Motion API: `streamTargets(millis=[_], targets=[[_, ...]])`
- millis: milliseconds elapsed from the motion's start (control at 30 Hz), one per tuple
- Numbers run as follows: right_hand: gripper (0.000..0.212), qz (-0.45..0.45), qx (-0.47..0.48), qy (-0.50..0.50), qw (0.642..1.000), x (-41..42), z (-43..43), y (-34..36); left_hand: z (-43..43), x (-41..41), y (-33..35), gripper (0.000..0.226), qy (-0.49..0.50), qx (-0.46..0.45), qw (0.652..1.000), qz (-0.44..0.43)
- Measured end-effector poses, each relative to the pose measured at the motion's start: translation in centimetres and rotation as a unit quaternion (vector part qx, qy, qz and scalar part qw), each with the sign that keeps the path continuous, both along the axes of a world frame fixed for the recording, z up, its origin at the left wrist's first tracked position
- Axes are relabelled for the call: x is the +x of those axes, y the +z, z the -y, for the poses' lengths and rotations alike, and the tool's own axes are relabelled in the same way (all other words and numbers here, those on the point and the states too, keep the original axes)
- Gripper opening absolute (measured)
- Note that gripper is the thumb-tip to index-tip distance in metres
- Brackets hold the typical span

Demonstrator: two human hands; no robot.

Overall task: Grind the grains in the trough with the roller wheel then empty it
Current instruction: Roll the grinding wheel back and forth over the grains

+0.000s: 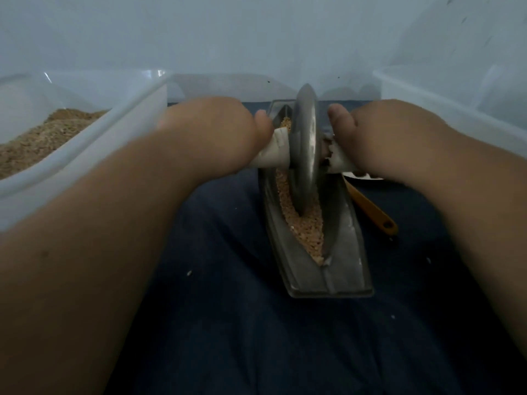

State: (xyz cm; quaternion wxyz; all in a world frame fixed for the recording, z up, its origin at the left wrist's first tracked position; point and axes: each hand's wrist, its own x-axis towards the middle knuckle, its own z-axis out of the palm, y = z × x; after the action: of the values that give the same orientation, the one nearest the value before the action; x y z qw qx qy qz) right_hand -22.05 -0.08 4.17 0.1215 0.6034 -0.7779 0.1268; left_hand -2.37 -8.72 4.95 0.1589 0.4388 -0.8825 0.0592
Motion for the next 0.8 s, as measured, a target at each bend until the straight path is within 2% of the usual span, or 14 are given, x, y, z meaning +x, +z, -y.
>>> streamTargets(millis=[67,167,300,400,500,567,667,733,800], targets=[[0.054,-0.048,-0.068,0.004,0.997,-0.2,1.1,-0.5,0.3,-0.7,-0.6,0.049,0.04,-0.064,0.997,-0.009],[0.055,-0.079,-0.149,0.001,0.986,-0.3,1.6,-1.4,0.6,-1.5,-1.6,0.049,0.043,-0.132,0.989,-0.048],[0.055,-0.069,-0.142,0.001,0.987,-0.3,1.5,-1.5,0.6,-1.2,-1.5,0.05,0.041,-0.149,0.987,-0.054],[0.054,-0.059,-0.083,0.015,0.995,-0.3,1.1,-0.7,0.3,-0.7,-1.0,0.049,0.028,-0.105,0.994,-0.019],[0.059,-0.033,-0.015,0.035,0.999,-0.2,0.3,0.1,0.0,0.0,-0.1,0.042,0.009,0.041,0.999,-0.013],[0.06,-0.012,0.02,0.055,0.998,0.2,-0.7,0.7,-0.6,0.6,0.6,0.045,0.006,0.142,0.99,0.007],[0.041,0.049,0.036,0.068,0.996,1.1,-2.3,1.4,-1.3,1.2,0.6,0.048,-0.01,0.171,0.984,0.044],[0.04,0.072,0.023,0.053,0.996,1.5,-2.7,1.4,-1.1,1.1,0.5,0.046,-0.011,0.148,0.988,0.035],[0.042,0.053,0.022,0.046,0.997,1.5,-2.5,1.1,-1.1,0.9,0.5,0.038,0.005,0.147,0.989,0.002]])
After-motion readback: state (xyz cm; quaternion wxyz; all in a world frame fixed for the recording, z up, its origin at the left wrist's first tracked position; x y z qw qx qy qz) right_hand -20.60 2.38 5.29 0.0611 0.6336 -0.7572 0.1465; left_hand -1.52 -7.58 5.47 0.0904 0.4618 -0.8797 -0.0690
